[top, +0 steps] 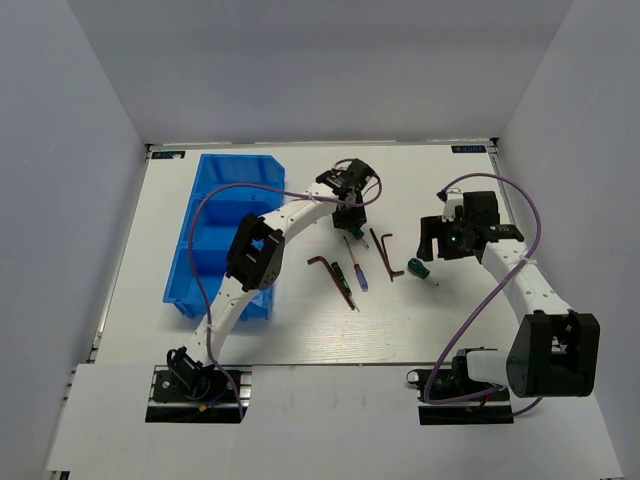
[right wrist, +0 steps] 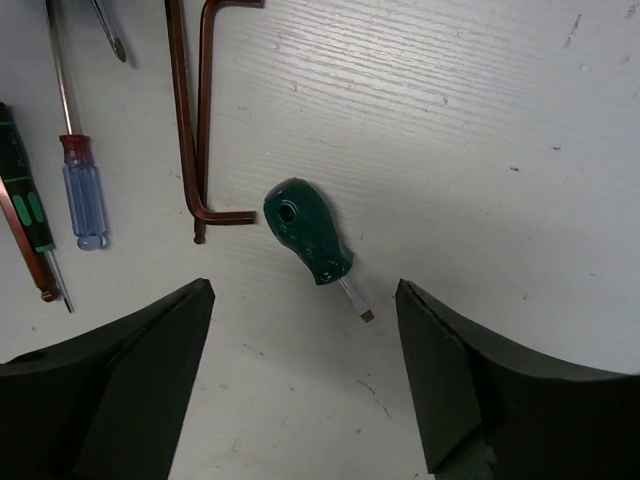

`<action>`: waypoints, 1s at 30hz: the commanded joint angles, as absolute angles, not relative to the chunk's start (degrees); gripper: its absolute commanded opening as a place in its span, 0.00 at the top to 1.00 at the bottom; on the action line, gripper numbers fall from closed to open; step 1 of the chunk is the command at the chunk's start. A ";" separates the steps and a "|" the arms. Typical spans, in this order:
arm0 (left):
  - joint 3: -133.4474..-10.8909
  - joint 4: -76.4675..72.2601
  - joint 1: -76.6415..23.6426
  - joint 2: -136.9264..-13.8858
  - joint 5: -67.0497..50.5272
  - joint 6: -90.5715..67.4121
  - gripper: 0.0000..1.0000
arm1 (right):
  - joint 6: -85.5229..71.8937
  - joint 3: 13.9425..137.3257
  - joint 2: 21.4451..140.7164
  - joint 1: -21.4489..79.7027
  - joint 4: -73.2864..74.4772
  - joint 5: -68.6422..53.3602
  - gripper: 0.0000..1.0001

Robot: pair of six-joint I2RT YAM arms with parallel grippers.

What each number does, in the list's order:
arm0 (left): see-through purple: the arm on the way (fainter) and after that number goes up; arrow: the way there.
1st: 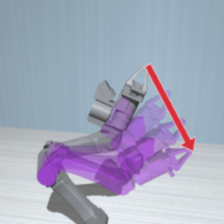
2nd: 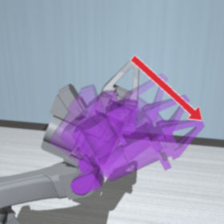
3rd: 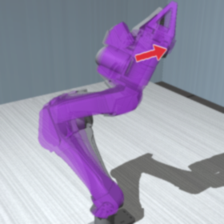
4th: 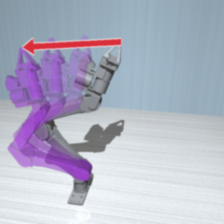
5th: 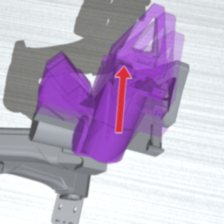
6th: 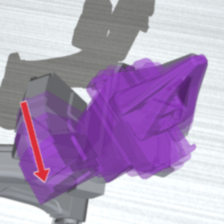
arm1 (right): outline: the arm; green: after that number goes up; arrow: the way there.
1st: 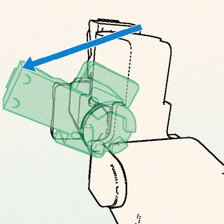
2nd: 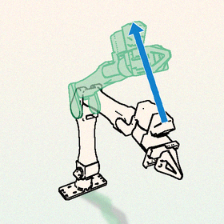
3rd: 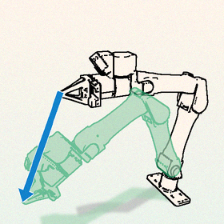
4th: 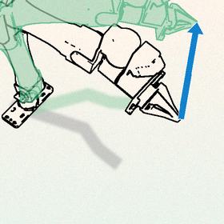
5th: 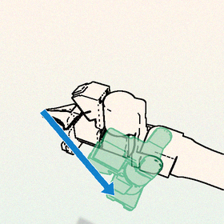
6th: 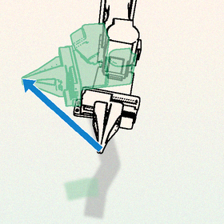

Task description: Sort the tools into containers

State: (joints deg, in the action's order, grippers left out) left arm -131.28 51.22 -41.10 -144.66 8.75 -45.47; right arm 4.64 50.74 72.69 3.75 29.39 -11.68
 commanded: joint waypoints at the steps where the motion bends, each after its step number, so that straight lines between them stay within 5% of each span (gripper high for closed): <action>1: -129.64 52.66 -38.77 -138.18 12.83 -41.23 1.00 | 4.65 50.54 71.63 3.60 28.21 -13.80 0.23; 2: -130.51 52.65 -38.76 -137.12 13.35 -39.22 1.00 | 5.01 50.28 71.46 3.52 28.21 -15.10 0.30; 3: -133.13 52.65 -38.06 -135.54 14.75 -38.42 1.00 | 6.66 50.27 71.54 3.60 28.82 -15.73 0.55; 6: -135.97 52.65 -35.43 -132.81 17.48 -36.83 1.00 | 10.26 49.48 71.54 3.69 29.79 -18.97 0.98; 7: -135.44 52.65 -34.46 -130.02 18.53 -36.83 1.00 | 10.72 49.13 71.80 3.87 29.97 -19.85 1.00; 15: -129.54 52.90 -22.86 -123.40 27.06 -36.22 1.00 | 12.48 48.60 73.83 3.87 30.67 -21.00 0.79; 19: -132.97 56.50 -18.82 -125.67 29.44 -35.51 1.00 | 12.83 49.04 75.05 3.87 31.11 -20.39 0.57; 25: -126.41 55.73 -16.35 -124.73 27.69 -36.65 1.00 | 15.29 52.55 79.26 3.87 33.22 -18.63 0.36; 28: -126.64 55.20 -15.21 -125.67 27.16 -36.65 0.88 | 17.31 54.14 81.38 4.04 34.62 -18.63 0.32; 29: -127.52 55.20 -15.21 -126.29 27.16 -36.13 0.67 | 17.58 54.23 81.56 4.04 34.37 -18.37 0.32; 30: -128.66 55.80 -14.68 -127.08 27.16 -36.12 0.61 | 18.54 54.23 81.74 4.39 34.19 -18.37 0.32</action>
State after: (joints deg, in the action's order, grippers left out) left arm -126.26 56.14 -15.68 -127.33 27.38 -36.56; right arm 15.64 51.72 81.54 3.92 33.04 -18.61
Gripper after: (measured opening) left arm 0.510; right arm 0.678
